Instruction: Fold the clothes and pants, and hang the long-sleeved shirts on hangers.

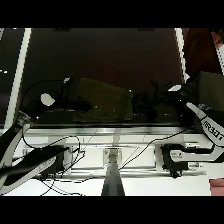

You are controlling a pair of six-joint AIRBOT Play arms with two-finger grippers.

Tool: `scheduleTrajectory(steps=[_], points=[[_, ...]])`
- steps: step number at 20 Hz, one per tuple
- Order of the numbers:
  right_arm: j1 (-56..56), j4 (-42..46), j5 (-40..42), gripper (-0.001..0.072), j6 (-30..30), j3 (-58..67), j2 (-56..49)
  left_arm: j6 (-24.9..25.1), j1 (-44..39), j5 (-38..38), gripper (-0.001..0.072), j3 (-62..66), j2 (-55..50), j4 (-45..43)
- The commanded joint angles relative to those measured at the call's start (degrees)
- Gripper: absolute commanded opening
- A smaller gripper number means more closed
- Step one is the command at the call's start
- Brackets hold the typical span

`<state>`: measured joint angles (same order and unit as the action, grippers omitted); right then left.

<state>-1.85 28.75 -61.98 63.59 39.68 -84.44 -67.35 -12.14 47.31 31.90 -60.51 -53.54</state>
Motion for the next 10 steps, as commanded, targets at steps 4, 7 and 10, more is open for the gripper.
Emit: scheduleTrajectory(steps=[4,7,10], points=[[6.4,5.3,-11.2,0.0594,-1.2,6.6,-0.6,0.0,0.0,0.0,0.0698,0.0,0.0,0.0],[7.4,7.1,-18.8,0.0593,-4.1,8.1,-0.6,0.0,0.0,0.0,0.0698,0.0,0.0,0.0],[4.9,8.0,-19.5,0.0593,-4.7,8.1,-0.6,0.0,0.0,0.0,0.0698,0.0,0.0,0.0]])
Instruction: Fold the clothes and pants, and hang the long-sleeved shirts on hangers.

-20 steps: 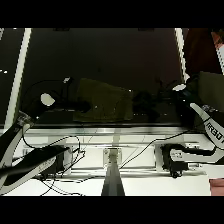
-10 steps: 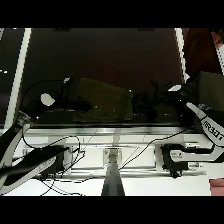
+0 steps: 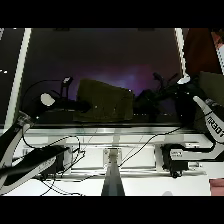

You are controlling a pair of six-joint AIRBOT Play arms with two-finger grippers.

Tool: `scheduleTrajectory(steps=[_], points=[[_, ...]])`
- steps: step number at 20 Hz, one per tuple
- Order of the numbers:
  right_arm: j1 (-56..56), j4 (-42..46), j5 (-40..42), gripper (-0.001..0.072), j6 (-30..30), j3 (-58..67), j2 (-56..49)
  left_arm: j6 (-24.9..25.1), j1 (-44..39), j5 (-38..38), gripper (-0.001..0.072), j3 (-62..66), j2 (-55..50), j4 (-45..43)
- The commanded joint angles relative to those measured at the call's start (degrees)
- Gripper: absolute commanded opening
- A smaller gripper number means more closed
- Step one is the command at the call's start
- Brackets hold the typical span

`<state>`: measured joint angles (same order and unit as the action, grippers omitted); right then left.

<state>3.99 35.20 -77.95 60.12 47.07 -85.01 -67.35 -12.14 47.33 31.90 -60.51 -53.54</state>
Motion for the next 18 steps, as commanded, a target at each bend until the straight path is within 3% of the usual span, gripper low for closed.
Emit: scheduleTrajectory(steps=[1,5,10,18], points=[[-2.5,1.6,-3.1,0.0593,-1.3,0.7,0.0,0.0,0.0,0.0,0.0698,0.0,0.0,0.0],[-8.6,4.2,4.3,0.0597,-0.2,0.7,0.0,0.0,0.0,0.0,0.0698,0.0,0.0,0.0],[-9.7,12.8,17.9,0.0627,14.1,0.7,0.0,0.0,0.0,0.0,0.0697,0.0,0.0,0.0],[-10.7,4.8,19.0,0.0625,14.1,0.7,-2.8,0.0,0.0,0.0,0.0698,0.0,0.0,0.0]])
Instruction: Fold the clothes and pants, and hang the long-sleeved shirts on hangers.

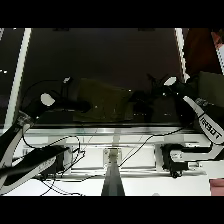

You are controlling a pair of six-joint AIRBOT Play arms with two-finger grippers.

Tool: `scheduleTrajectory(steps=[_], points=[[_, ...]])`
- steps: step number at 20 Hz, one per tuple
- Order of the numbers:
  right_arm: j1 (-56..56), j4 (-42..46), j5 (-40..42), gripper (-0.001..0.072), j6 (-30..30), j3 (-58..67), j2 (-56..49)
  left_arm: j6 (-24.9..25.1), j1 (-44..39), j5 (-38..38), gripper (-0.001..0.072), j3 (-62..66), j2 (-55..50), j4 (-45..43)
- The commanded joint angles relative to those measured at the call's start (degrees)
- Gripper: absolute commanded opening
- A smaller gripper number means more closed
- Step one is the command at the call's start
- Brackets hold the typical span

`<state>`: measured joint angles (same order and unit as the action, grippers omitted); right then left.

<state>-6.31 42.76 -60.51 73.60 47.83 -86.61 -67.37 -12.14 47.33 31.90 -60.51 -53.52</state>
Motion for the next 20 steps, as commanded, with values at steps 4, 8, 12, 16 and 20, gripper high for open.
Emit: scheduleTrajectory(steps=[4,8,12,16,20], points=[[-2.9,-4.6,1.2,0.0625,0.2,0.0,-2.6,0.0,0.0,-0.5,0.0698,0.0,0.0,0.0],[-8.8,-7.4,1.2,0.0616,-0.6,0.0,-4.9,0.0,0.0,-1.5,0.0698,0.0,0.0,0.0],[-12.1,-11.5,1.2,0.0441,-8.9,2.6,-4.9,0.0,0.0,-1.5,0.0698,0.0,0.0,0.0],[-12.3,-14.4,-1.5,0.0029,-13.5,8.8,-4.7,0.0,0.0,-2.4,0.0697,0.0,0.0,0.0],[-12.2,-10.7,-1.9,0.0026,-14.4,17.3,-4.5,0.1,0.6,-5.2,0.0698,0.5,0.0,-0.1]])
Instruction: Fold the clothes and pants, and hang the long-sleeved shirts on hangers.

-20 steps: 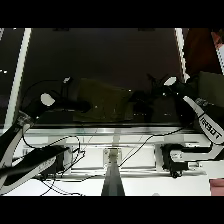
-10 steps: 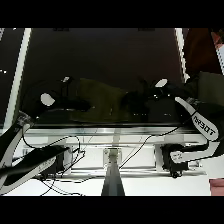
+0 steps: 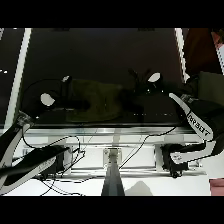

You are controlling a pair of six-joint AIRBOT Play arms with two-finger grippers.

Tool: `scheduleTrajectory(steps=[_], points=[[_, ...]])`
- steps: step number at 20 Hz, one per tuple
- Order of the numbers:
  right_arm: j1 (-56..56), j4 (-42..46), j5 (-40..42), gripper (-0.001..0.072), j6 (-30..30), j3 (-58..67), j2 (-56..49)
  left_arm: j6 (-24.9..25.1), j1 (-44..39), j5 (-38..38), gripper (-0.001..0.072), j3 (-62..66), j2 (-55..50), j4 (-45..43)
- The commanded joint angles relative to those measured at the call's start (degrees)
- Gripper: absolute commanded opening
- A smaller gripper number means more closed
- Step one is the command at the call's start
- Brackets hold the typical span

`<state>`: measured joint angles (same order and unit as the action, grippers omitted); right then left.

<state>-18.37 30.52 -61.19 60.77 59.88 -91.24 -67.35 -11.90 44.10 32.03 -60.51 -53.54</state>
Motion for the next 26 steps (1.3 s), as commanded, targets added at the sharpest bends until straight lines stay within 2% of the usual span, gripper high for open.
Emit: scheduleTrajectory(steps=[1,7,14,17,18,20,23,26], points=[[-0.2,4.3,-1.2,0.0026,-0.9,7.3,0.7,0.6,1.0,-1.9,0.0698,1.3,0.2,-0.1],[7.7,24.3,-1.6,0.0026,12.4,14.6,10.3,2.0,5.1,-1.7,0.0697,9.1,4.0,-5.2],[33.3,40.3,-6.3,0.0026,24.8,14.6,28.8,2.0,6.7,-1.6,0.0697,10.1,12.3,-5.2],[47.9,53.0,-10.3,0.0026,39.9,14.6,36.7,1.9,6.7,-1.6,0.0697,10.1,13.2,-5.2],[53.0,56.3,-13.0,0.0026,42.0,14.6,39.1,1.9,6.7,-1.5,0.0697,10.1,13.2,-5.2],[62.9,60.5,-18.6,0.0026,42.3,14.6,42.6,1.9,6.7,-1.5,0.0697,10.1,13.0,-5.2],[76.5,61.7,-22.9,0.0026,42.5,14.6,45.0,1.9,6.7,-1.5,0.0697,10.1,12.9,-5.0],[87.2,62.6,-22.1,0.0026,49.5,14.6,46.2,1.9,6.7,-1.5,0.0698,10.1,12.9,-5.0]])
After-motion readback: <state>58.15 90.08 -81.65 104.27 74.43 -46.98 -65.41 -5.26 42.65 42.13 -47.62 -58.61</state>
